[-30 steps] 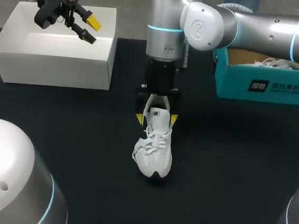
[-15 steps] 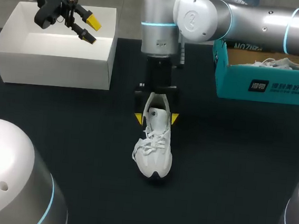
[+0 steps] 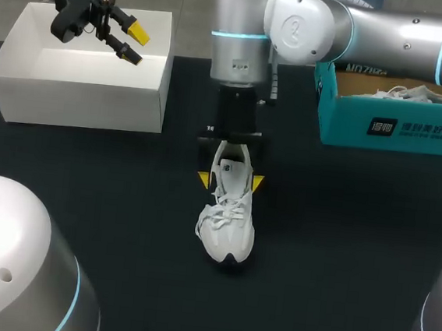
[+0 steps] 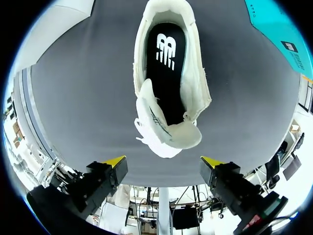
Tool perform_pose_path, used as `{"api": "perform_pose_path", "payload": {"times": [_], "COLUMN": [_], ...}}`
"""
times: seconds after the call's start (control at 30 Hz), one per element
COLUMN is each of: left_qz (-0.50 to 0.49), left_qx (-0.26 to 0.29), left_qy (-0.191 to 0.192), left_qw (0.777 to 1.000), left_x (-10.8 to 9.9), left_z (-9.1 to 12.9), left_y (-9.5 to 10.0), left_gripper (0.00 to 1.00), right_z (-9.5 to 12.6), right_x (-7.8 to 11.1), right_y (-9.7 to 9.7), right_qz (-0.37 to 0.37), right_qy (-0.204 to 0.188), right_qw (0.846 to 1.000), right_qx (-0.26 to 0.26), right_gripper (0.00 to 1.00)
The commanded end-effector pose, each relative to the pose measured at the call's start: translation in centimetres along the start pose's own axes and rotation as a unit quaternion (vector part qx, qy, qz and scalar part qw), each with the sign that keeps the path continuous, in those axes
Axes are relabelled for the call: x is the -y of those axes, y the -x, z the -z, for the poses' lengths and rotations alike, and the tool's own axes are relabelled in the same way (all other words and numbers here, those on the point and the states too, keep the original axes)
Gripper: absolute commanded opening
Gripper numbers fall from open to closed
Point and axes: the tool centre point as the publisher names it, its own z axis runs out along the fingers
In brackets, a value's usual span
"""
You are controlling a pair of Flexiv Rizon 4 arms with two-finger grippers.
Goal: Take the shoe out of the shoebox, open the shoe tongue, remove and reinsert the insole, then place the shoe into the shoebox
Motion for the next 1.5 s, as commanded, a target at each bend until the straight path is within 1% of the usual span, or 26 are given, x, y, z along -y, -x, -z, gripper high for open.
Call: {"api": "perform_pose_path", "payload": {"times": [0.03,0.1,0.13,0.17,0.3,0.53,0.8,0.9,1.03,1.17,1.33,1.5], "left_qz": [0.0,0.0,0.0,0.0,0.0,0.0,0.0,0.0,0.0,0.0,0.0,0.0], "left_qx": [-0.002,-0.002,-0.002,-0.002,-0.002,-0.002,-0.002,-0.002,-0.002,-0.002,-0.002,-0.002], "left_qy": [-0.001,-0.001,-0.001,-0.001,-0.001,-0.001,-0.001,-0.001,-0.001,-0.001,-0.001,-0.001], "left_qw": [1.0,1.0,1.0,1.0,1.0,1.0,1.0,1.0,1.0,1.0,1.0,1.0], "left_x": [0.0,0.0,0.0,0.0,0.0,0.0,0.0,0.0,0.0,0.0,0.0,0.0], "left_z": [0.0,0.0,0.0,0.0,0.0,0.0,0.0,0.0,0.0,0.0,0.0,0.0], "left_y": [0.1,0.1,0.1,0.1,0.1,0.1,0.1,0.1,0.1,0.1,0.1,0.1], "left_gripper": [1.0,1.0,1.0,1.0,1.0,1.0,1.0,1.0,1.0,1.0,1.0,1.0], "right_z": [-0.5,-0.7,-0.8,-0.9,-0.9,-0.3,0.1,-0.1,-0.8,-1.0,0.5,1.4], "right_x": [0.9,0.5,0.3,0.1,-0.7,-1.9,-4.5,-5.3,-5.9,-5.7,-3.9,-3.4], "right_y": [0.8,0.3,0.6,0.7,1.0,1.5,1.7,1.7,2.2,2.4,2.0,1.0], "right_qz": [0.01,0.018,0.015,0.018,0.021,0.029,0.04,0.044,0.045,0.04,0.031,0.042], "right_qy": [0.038,0.039,0.034,0.043,0.035,0.038,0.049,0.044,0.036,0.027,0.032,0.039], "right_qw": [0.999,0.999,0.999,0.999,0.999,0.999,0.998,0.998,0.998,0.999,0.999,0.998], "right_qx": [-0.015,-0.021,-0.016,-0.017,-0.015,-0.009,-0.001,0.002,-0.004,0.0,0.01,0.022], "right_gripper": [0.0,0.0,0.0,0.0,0.0,0.0,0.0,0.0,0.0,0.0,0.0,0.0]}}
